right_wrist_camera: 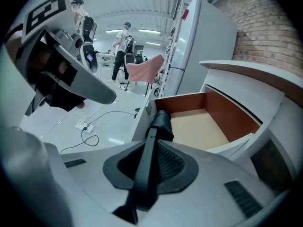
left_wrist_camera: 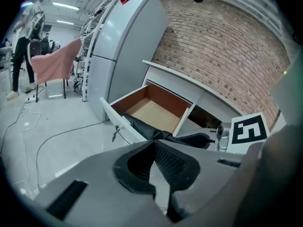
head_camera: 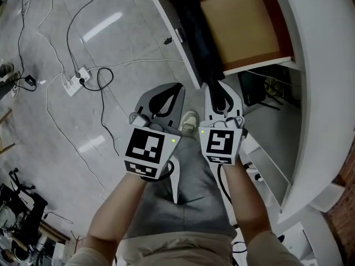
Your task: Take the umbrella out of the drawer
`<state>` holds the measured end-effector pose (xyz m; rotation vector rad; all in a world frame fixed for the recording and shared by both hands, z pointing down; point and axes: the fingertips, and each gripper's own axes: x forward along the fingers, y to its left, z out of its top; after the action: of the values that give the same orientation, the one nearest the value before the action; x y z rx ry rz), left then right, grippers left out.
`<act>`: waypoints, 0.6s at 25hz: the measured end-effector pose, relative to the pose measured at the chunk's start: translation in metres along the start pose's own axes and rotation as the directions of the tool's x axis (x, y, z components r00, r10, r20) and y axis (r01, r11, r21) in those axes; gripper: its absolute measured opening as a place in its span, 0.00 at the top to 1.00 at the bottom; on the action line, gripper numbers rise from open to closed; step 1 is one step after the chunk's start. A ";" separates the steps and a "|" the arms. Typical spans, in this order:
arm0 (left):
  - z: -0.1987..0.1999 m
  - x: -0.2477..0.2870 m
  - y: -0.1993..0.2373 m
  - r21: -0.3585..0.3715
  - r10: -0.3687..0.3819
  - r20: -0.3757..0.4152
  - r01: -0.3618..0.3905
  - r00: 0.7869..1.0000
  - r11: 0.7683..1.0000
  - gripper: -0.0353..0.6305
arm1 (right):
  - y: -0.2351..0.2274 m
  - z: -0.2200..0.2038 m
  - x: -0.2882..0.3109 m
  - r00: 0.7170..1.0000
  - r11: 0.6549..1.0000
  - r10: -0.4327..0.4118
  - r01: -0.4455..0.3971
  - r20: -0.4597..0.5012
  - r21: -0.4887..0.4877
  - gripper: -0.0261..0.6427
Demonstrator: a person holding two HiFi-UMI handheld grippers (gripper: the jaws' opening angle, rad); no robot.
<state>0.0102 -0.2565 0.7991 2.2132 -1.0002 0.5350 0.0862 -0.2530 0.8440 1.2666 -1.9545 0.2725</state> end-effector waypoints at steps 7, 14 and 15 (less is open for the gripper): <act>-0.008 0.005 0.002 0.001 -0.011 -0.010 0.011 1.000 1.000 0.94 | 0.002 0.006 0.010 0.996 1.000 -0.007 0.009 0.086 -0.014 0.89; -0.005 -0.001 0.011 0.018 0.003 -0.008 -0.003 1.000 1.000 0.94 | -0.020 0.011 0.002 0.992 0.986 -0.013 -0.007 0.126 0.164 0.93; -0.005 -0.002 0.011 0.022 0.003 -0.010 -0.003 1.000 1.000 0.94 | -0.023 0.012 -0.001 0.991 0.981 -0.013 -0.013 0.134 0.195 0.93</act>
<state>-0.0007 -0.2575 0.8057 2.2265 -0.9968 0.5605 0.0995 -0.2700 0.8303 1.4436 -2.0824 0.3970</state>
